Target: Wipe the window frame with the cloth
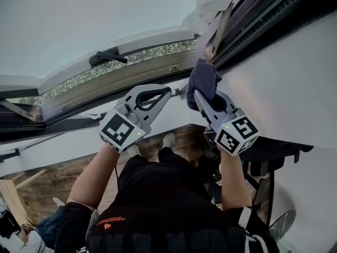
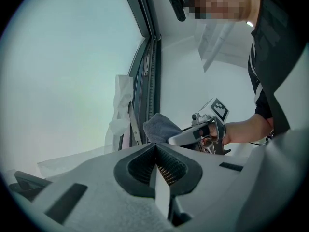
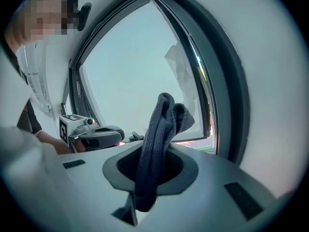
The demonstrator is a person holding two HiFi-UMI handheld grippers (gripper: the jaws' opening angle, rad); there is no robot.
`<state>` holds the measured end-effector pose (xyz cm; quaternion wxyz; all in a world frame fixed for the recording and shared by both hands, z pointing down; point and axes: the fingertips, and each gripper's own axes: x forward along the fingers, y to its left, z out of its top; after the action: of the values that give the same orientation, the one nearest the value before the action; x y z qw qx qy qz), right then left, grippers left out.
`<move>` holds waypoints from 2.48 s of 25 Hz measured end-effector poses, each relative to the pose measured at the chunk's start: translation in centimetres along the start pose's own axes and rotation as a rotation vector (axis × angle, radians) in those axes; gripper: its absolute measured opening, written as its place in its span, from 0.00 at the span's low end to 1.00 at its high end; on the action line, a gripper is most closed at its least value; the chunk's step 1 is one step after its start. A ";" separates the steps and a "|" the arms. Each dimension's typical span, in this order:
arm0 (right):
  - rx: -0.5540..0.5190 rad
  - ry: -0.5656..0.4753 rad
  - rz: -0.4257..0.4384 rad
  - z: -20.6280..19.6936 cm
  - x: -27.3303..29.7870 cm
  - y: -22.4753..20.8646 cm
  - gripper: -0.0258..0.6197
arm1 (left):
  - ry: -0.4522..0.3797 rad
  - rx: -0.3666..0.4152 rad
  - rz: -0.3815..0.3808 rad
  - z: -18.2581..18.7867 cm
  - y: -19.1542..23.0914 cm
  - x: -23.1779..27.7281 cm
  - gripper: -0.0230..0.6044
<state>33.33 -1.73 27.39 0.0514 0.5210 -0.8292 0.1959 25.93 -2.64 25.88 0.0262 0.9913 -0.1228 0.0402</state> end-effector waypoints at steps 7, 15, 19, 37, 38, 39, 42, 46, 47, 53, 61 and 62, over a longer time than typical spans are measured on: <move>0.011 0.015 -0.013 -0.5 0.1 -2.0 0.12 | 0.001 0.005 -0.010 -0.7 0.2 1.4 0.07; 0.008 0.045 -0.025 -1.3 0.9 -4.0 0.12 | 0.017 -0.009 -0.005 -1.6 0.8 2.9 0.07; 0.004 0.060 -0.042 -1.8 1.3 -5.2 0.12 | 0.025 -0.022 -0.003 -2.3 1.0 3.4 0.07; -0.010 0.165 -0.115 -6.2 4.3 -10.4 0.12 | 0.065 -0.111 0.021 -6.4 2.2 5.8 0.07; -0.011 0.171 -0.119 -6.4 4.4 -10.6 0.12 | 0.064 -0.109 0.021 -6.7 2.3 5.9 0.07; -0.014 0.176 -0.126 -6.5 4.6 -10.9 0.12 | 0.064 -0.112 0.021 -6.9 2.4 6.0 0.07; -0.027 0.192 -0.152 -6.8 5.0 -11.7 0.12 | 0.066 -0.130 0.022 -7.6 2.5 6.4 0.07; -0.050 0.219 -0.182 -7.4 5.6 -12.4 0.12 | 0.070 -0.148 0.020 -8.4 2.5 6.7 0.07; -0.053 0.225 -0.188 -7.5 5.7 -12.6 0.12 | 0.070 -0.152 0.020 -8.6 2.5 6.7 0.07; -0.057 0.246 -0.225 -8.5 6.0 -13.4 0.12 | 0.072 -0.167 0.029 -9.5 2.7 6.5 0.07; -0.051 0.256 -0.239 -9.0 6.5 -14.3 0.12 | 0.078 -0.193 0.050 -10.7 3.0 5.7 0.07; -0.055 0.259 -0.240 -9.0 6.6 -14.4 0.12 | 0.079 -0.203 0.054 -10.9 3.0 5.7 0.07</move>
<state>41.98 -9.38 41.49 0.1951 0.5850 -0.7526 0.2309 29.89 -6.24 37.30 0.1301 0.9775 -0.1520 0.0675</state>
